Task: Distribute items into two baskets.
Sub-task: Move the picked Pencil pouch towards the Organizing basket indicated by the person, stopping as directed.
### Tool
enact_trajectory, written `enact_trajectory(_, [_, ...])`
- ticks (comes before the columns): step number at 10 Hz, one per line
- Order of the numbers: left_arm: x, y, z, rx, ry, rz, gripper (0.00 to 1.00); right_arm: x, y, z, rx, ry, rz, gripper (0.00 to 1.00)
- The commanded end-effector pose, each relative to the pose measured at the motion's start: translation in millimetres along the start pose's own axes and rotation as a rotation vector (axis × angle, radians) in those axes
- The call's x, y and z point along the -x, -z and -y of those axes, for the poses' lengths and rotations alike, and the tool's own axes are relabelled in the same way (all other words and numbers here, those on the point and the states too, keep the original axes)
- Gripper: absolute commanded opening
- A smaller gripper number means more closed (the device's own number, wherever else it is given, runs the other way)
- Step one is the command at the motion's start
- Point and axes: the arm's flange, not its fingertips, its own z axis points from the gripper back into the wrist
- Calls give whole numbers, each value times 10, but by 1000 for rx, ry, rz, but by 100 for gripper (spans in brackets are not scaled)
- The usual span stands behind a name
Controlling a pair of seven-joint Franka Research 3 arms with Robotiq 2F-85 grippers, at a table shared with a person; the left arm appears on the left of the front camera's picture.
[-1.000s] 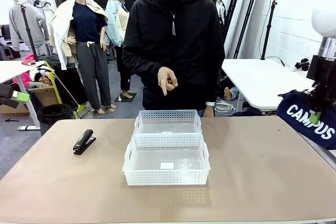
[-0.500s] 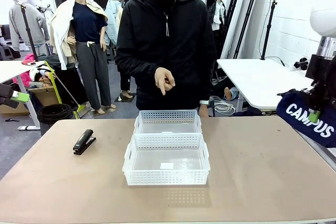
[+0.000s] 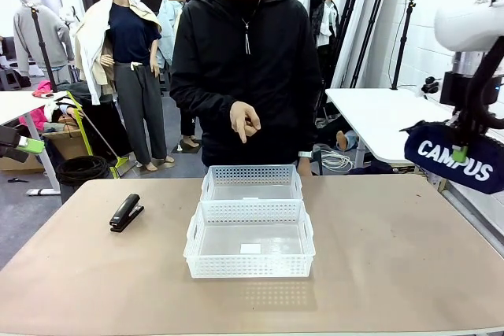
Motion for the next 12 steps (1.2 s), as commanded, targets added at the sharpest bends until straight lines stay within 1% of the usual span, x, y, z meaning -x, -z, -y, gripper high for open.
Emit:
enact_trajectory(1, [6, -4, -19, 18, 11, 14, 100, -266, -46, 119, 46, -125, 26, 0])
enact_trajectory(3, [6, -4, -19, 18, 11, 14, 100, -603, -33, 183, 48, -256, 49, 0])
enact_trajectory(5, [6, -4, -19, 18, 11, 14, 100, -854, 19, 118, 16, -329, 42, 0])
enact_trajectory(8, [6, -4, -19, 18, 11, 14, 100, -1284, 156, -99, -33, -379, 11, 0])
enact_trajectory(12, [6, -4, -19, 18, 11, 14, 100, -1691, 207, -418, -85, -388, 9, 0])
